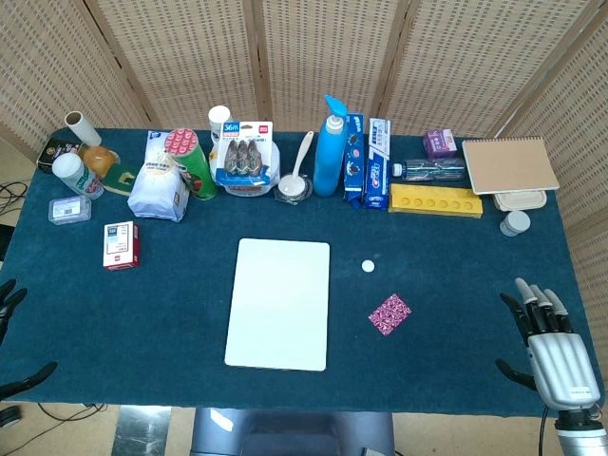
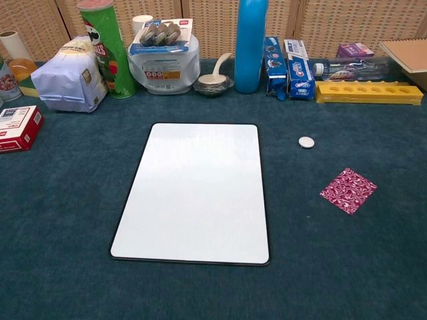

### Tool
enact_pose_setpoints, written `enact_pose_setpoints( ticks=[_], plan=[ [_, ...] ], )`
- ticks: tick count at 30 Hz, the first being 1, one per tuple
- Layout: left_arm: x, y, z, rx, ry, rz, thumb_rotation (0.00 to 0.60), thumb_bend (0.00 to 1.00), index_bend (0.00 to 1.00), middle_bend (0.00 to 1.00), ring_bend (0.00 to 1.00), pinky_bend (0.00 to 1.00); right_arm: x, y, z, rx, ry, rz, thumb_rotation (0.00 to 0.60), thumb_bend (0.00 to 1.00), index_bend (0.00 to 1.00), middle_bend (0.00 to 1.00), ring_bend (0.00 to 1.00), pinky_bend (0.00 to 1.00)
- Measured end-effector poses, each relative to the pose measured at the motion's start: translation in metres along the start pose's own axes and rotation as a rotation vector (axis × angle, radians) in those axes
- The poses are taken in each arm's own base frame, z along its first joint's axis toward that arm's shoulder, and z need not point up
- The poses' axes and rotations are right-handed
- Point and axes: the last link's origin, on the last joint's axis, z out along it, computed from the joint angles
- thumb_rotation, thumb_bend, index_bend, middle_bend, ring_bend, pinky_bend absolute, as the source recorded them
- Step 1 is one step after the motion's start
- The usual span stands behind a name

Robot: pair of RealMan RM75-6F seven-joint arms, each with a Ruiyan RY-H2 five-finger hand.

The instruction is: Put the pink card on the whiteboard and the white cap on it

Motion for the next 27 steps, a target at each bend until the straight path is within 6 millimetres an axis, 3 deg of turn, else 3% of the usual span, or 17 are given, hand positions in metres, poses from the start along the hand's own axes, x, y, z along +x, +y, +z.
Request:
enact_pose_setpoints(
  ticks=[8,16,22,27],
  plan=[
    [0.001,-0.002,0.004,0.012,-0.010,-0.001,0.600,0.08,0.00,0.00,0.00,0.06,-0.004,-0.001,0.002,0.003,-0.012,-0.001,0.600,0.11,0.11,0.00,0.00,0.00],
    [0.007,-0.004,0.002,0.017,-0.002,-0.025,0.600,0.08,0.00,0.00,0.00,0.06,-0.016,0.000,0.011,0.043,-0.034,-0.035,0.600,0.12,0.20,0.03,0.00,0.00],
    [0.015,-0.011,0.001,0.044,0.023,-0.058,0.600,0.08,0.00,0.00,0.00,0.06,-0.032,-0.008,0.035,0.244,-0.053,-0.071,0.600,0.12,0.22,0.07,0.00,0.04],
    [0.015,-0.012,0.003,0.049,0.018,-0.057,0.600,0.08,0.00,0.00,0.00,0.06,-0.048,-0.023,0.066,0.427,-0.129,-0.098,0.600,0.12,0.23,0.08,0.00,0.10]
  ],
)
